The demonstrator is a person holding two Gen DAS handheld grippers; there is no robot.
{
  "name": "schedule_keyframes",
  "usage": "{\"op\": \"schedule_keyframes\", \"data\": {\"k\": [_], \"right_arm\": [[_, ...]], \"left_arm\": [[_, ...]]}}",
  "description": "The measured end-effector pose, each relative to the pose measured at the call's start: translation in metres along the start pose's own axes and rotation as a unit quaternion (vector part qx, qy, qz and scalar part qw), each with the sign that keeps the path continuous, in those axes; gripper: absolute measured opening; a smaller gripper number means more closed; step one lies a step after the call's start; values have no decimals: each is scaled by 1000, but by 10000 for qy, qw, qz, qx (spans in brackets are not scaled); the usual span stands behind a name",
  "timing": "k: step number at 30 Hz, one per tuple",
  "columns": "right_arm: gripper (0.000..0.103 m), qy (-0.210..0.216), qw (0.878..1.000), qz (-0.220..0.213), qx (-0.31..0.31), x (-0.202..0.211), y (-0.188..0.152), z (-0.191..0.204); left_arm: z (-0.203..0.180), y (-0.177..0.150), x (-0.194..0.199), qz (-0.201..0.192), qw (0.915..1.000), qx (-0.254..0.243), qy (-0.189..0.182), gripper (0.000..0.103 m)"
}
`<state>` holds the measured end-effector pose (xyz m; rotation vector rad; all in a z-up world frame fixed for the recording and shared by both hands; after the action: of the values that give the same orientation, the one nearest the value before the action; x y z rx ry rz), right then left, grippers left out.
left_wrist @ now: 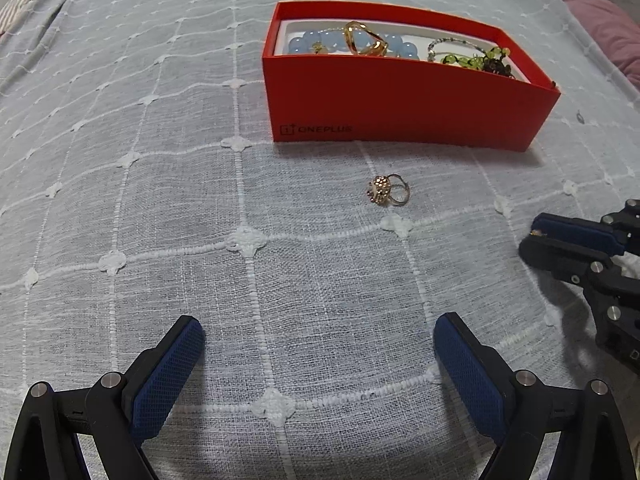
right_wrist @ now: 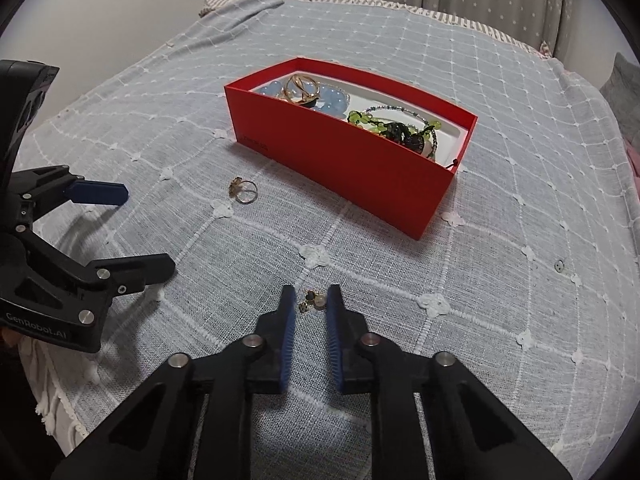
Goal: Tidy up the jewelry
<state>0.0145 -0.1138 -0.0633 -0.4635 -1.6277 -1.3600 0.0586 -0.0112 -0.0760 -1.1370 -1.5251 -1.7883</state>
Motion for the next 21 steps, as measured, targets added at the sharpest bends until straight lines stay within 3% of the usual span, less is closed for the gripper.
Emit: {"op": "schedule_keyframes", "data": {"k": [5, 6, 17, 21], "right_arm": [[10, -16, 10000, -22, -11, 1, 0, 0], [4, -27, 10000, -26, -11, 1, 0, -1], [4, -117, 9998, -68, -172, 11, 1, -10], [4, -105, 9996, -93, -240, 16, 1, -14]], "left_arm": [[-7, 2, -1, -34, 10000, -85, -21, 96], [-8, 2, -1, -37, 10000, -90, -16, 96], [-11, 11, -3, -142, 9997, -133, -120, 96], [-14, 16, -3, -292, 9991, -131, -286, 89]]}}
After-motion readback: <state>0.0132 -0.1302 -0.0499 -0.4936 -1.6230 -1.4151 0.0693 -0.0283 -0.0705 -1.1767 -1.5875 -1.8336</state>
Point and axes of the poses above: each gripper's, at about its wrist camera, not at the fingertips, and x roughly against the way its jaws point, z to its left, y to its top, the point moved 4 cm from there along -x, roughly the way its jaws point, and after that the axes turned 2 degrees about -x, right-handed, at the moved point
